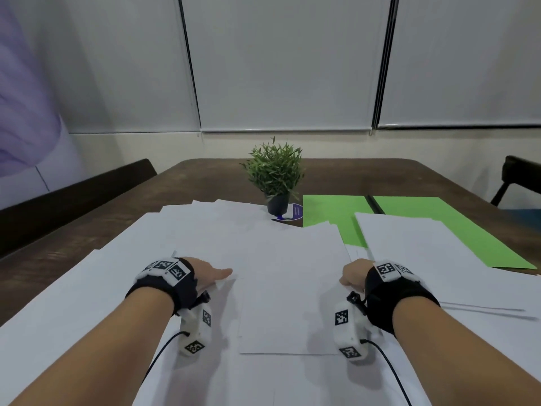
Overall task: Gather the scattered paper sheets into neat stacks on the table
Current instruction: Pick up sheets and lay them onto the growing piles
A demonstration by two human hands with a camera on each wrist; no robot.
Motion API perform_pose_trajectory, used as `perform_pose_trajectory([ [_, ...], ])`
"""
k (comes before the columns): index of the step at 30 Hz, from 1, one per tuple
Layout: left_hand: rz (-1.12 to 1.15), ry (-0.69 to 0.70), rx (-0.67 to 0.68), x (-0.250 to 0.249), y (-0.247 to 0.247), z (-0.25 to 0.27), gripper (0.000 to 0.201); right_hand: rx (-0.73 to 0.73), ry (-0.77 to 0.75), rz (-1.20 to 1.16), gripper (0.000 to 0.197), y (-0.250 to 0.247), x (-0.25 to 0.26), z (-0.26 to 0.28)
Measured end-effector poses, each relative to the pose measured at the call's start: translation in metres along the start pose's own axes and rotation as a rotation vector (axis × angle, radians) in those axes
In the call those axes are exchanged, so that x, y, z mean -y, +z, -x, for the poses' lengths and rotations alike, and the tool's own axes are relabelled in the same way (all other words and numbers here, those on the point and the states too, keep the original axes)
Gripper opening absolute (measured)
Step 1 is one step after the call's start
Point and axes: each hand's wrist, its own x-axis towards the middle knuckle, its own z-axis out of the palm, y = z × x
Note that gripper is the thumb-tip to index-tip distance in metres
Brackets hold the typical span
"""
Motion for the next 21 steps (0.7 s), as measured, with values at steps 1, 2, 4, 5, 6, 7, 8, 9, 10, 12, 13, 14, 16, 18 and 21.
perform_pose_trajectory([
  [1, -0.042, 0.004, 0.014, -0.001, -0.001, 0.006, 0.084, 0.005, 0.011, 0.0, 0.02, -0.001, 0.0, 0.002],
  [2, -0.053, 0.016, 0.018, -0.002, -0.003, 0.011, 0.084, 0.01, 0.015, 0.016, 0.023, -0.001, -0.001, 0.003],
  [4, -0.061, 0.023, 0.005, -0.007, -0.011, 0.02, 0.077, 0.014, 0.022, 0.049, 0.024, 0.003, -0.001, 0.0],
  [5, -0.036, 0.019, -0.016, -0.008, -0.016, 0.021, 0.074, 0.013, 0.025, 0.058, 0.02, 0.006, -0.002, -0.004],
  [6, 0.015, 0.007, -0.039, -0.008, -0.019, 0.017, 0.071, 0.014, 0.03, 0.065, 0.017, 0.009, -0.004, -0.007],
  [7, 0.067, -0.005, -0.07, -0.008, -0.022, 0.013, 0.07, 0.021, 0.047, 0.064, 0.016, 0.012, -0.006, -0.015],
  [8, 0.139, -0.011, -0.137, -0.007, -0.021, 0.004, 0.071, 0.024, 0.049, 0.046, 0.015, 0.018, -0.009, -0.029],
  [9, 0.17, -0.024, -0.19, -0.007, -0.022, -0.003, 0.073, 0.031, 0.051, 0.015, 0.015, 0.023, -0.013, -0.042],
  [10, 0.194, -0.036, -0.231, -0.008, -0.022, -0.01, 0.074, 0.033, 0.051, 0.001, 0.018, 0.021, -0.012, -0.039],
  [12, 0.222, -0.029, -0.231, -0.012, -0.022, -0.018, 0.072, 0.004, 0.04, -0.018, 0.03, 0.016, -0.006, -0.028],
  [13, 0.192, -0.024, -0.195, -0.015, -0.022, -0.02, 0.069, 0.001, 0.043, -0.008, 0.035, 0.011, -0.003, -0.02],
  [14, 0.163, -0.021, -0.163, -0.016, -0.021, -0.023, 0.069, -0.006, 0.036, -0.004, 0.037, 0.009, -0.003, -0.018],
  [16, 0.054, -0.003, -0.09, -0.018, -0.017, -0.033, 0.069, 0.003, 0.032, 0.009, 0.038, 0.004, -0.001, -0.014],
  [18, -0.006, 0.041, -0.08, -0.02, -0.014, -0.035, 0.065, 0.029, 0.002, 0.022, 0.035, 0.002, -0.002, -0.012],
  [21, 0.001, 0.091, 0.008, -0.018, -0.018, -0.017, 0.073, 0.027, -0.046, 0.011, 0.028, -0.002, -0.004, 0.0],
])
